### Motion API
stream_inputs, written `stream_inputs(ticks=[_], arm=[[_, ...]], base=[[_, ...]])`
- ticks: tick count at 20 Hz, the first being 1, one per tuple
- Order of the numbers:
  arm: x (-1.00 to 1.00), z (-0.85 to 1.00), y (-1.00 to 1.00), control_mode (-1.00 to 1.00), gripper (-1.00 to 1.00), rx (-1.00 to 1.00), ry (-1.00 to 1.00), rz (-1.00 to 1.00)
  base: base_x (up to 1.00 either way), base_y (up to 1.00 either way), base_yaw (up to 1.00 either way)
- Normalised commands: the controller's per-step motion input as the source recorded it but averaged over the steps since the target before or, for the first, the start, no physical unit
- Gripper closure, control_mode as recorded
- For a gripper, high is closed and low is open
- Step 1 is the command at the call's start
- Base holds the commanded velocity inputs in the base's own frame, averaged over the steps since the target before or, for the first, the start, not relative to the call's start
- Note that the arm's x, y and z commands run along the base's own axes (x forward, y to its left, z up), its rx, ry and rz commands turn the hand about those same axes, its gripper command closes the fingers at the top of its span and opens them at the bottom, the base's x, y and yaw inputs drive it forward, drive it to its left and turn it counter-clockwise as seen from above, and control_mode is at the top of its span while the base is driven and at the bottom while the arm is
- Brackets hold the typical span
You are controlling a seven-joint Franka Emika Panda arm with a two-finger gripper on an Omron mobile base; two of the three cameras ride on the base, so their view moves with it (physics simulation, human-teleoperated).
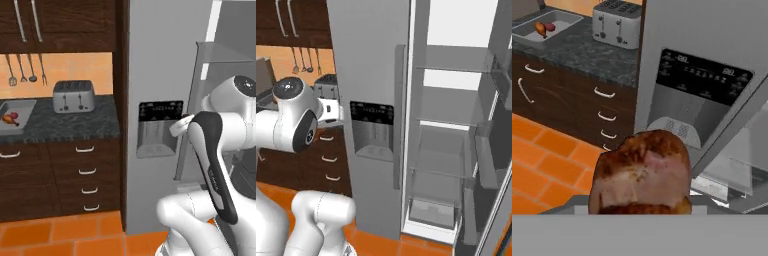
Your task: Place one tomato and one chicken drumstick in each tupperware on the nearby counter, to pack two identical lunches.
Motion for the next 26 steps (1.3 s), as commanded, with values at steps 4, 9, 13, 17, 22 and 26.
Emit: stream_inputs(ticks=[4, 9, 13, 17, 22, 26], arm=[[0.00, 0.00, 0.00, 1.00, 1.00, 0.00, 0.00, 0.00], [0.00, 0.00, 0.00, 1.00, 1.00, 0.00, 0.00, 0.00], [0.00, 0.00, 0.00, 1.00, 1.00, 0.00, 0.00, 0.00], [0.00, 0.00, 0.00, 1.00, 1.00, 0.00, 0.00, 0.00], [0.00, 0.00, 0.00, 1.00, 1.00, 0.00, 0.00, 0.00], [0.00, 0.00, 0.00, 1.00, 1.00, 0.00, 0.00, 0.00]], base=[[0.00, 1.00, 0.12], [0.14, 1.00, 0.03], [0.03, 1.00, 0.07], [0.25, 1.00, 0.10], [0.33, 1.00, 0.10], [0.27, 1.00, 0.07]])
